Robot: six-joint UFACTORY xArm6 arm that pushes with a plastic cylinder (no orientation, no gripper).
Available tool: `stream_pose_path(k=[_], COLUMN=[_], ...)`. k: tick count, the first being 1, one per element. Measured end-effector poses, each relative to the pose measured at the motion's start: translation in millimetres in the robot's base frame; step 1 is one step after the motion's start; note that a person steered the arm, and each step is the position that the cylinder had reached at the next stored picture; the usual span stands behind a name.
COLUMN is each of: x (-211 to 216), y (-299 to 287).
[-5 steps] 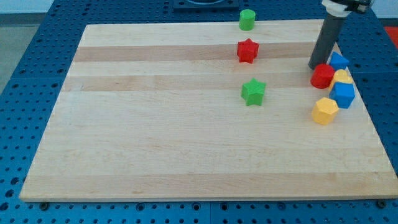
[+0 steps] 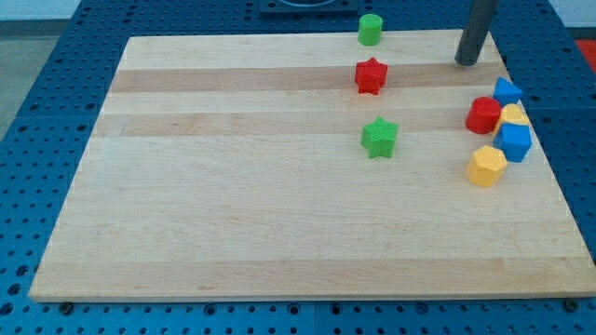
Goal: Place yellow heart left horizontally towards green star
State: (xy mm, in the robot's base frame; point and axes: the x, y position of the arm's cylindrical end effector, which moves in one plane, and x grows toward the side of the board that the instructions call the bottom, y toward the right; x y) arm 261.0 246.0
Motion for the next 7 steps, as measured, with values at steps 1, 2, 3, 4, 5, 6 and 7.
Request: stream_pose_path(k=[1,2,3,4,5,6,7], x=[-0.4,0.8,16.4,39.7,67.8,100.3,128.2], y=[25.2,62.0,76.6,76.6,73.1,59.7,36.1])
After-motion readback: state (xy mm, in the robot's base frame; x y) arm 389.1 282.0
